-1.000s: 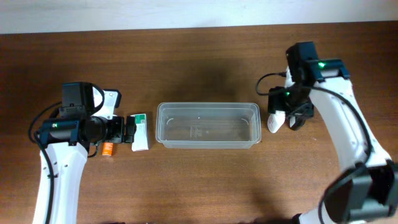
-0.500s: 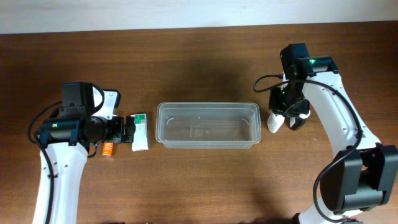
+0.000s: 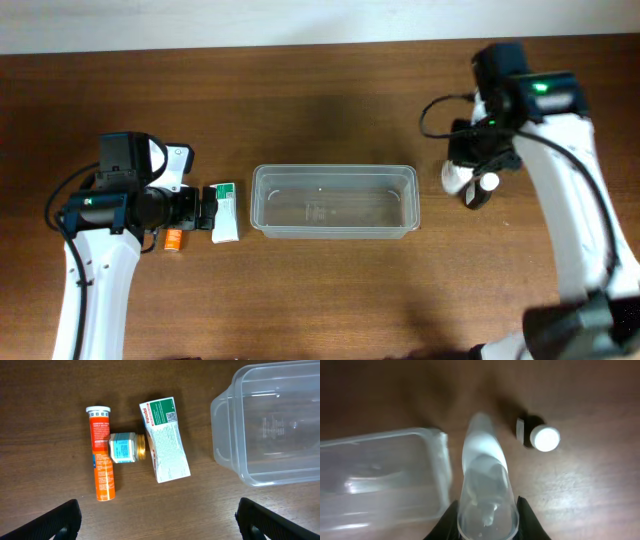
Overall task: Pack container
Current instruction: 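Carry the white spray bottle into the container's right end and release, then move the right gripper to the dark bottle and grasp it, then lower the dark bottle into the container beside the spray bottle, release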
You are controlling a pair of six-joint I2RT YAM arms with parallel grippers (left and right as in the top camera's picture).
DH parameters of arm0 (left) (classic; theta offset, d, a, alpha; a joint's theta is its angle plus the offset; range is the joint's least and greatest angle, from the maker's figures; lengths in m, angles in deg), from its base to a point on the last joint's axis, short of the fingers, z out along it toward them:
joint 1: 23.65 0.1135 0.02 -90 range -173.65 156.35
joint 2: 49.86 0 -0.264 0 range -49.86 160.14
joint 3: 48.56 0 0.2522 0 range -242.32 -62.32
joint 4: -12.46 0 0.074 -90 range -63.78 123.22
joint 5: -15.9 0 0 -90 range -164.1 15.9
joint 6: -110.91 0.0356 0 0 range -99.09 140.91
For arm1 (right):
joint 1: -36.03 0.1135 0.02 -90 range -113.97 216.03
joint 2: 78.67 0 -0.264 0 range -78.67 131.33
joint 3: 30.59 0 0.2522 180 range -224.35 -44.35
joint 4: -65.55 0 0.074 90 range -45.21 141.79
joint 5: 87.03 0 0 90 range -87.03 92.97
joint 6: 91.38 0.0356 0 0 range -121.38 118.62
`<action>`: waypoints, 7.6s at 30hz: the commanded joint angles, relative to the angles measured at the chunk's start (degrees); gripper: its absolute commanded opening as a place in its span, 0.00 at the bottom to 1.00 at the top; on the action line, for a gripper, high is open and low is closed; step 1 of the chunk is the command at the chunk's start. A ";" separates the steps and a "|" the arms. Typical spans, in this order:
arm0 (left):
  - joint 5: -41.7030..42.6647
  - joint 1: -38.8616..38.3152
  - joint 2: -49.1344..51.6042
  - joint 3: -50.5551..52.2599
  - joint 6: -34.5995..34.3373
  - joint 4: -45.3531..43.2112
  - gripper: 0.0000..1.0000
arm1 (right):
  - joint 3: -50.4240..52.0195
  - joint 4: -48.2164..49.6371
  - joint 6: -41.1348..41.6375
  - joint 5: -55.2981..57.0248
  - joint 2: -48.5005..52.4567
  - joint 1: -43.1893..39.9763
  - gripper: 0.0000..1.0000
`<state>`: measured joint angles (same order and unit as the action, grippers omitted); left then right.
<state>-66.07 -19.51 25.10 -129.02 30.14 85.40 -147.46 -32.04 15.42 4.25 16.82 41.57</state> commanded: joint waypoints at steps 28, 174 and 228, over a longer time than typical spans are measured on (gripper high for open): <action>-0.39 -0.24 0.37 -0.96 0.74 0.07 1.00 | 22.45 18.47 24.20 2.71 -3.17 19.45 0.04; -0.37 -0.24 0.37 -0.96 0.74 0.04 1.00 | -5.33 -3.65 0.15 -1.18 1.27 -6.73 0.04; -0.39 -0.24 0.37 -0.96 0.74 0.07 1.00 | 5.88 4.31 26.16 3.17 17.70 25.55 0.05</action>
<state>-66.22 -19.51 25.10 -129.08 30.14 85.40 -141.78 -27.67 41.84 9.12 34.13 67.04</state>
